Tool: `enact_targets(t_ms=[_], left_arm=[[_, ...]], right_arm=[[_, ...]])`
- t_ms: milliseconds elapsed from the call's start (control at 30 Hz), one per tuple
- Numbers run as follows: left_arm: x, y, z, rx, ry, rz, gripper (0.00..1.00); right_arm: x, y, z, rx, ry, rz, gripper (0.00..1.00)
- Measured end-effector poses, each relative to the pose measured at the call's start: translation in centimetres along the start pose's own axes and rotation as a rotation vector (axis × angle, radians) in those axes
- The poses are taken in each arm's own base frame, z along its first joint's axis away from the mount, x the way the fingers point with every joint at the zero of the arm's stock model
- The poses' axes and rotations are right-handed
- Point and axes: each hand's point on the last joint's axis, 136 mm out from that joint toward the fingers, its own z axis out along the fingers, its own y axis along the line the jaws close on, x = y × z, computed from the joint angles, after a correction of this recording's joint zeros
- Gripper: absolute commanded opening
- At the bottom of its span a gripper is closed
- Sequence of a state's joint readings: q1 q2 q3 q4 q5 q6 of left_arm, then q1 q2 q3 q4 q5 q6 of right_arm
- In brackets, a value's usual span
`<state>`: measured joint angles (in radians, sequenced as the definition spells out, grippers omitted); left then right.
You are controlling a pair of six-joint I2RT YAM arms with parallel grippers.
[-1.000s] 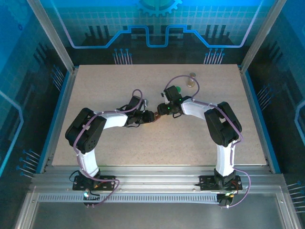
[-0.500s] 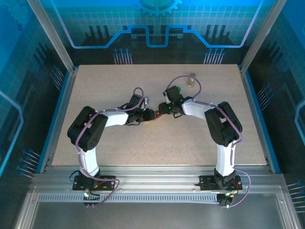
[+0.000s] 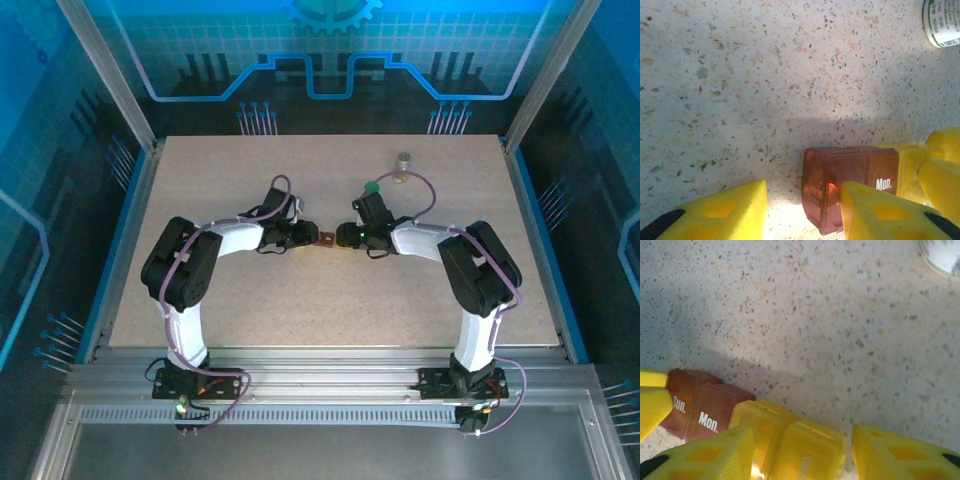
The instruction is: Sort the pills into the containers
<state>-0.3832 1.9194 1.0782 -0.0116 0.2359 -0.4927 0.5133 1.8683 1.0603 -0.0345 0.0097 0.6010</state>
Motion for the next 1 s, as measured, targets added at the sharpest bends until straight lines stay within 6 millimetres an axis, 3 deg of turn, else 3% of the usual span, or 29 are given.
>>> enact_targets(t_ms=[467,600,1000], left_arm=[[1.0,-0.8,0.0,0.086,0.038,-0.035,0.37],[1.5,-1.1,0.1,0.116,0.05,-0.058,0.45],[2.0,-1.1,-0.1,0.134,0.052,-0.077,0.38]], right_arm=[[0.1,-0.3,-0.1,-0.007,0.011,0.022,0.55],[0.1,-0.3,-0.1,-0.007,0.011,0.021,0.54],[0.1,-0.3,-0.1,-0.007,0.012,0.018,0.54]])
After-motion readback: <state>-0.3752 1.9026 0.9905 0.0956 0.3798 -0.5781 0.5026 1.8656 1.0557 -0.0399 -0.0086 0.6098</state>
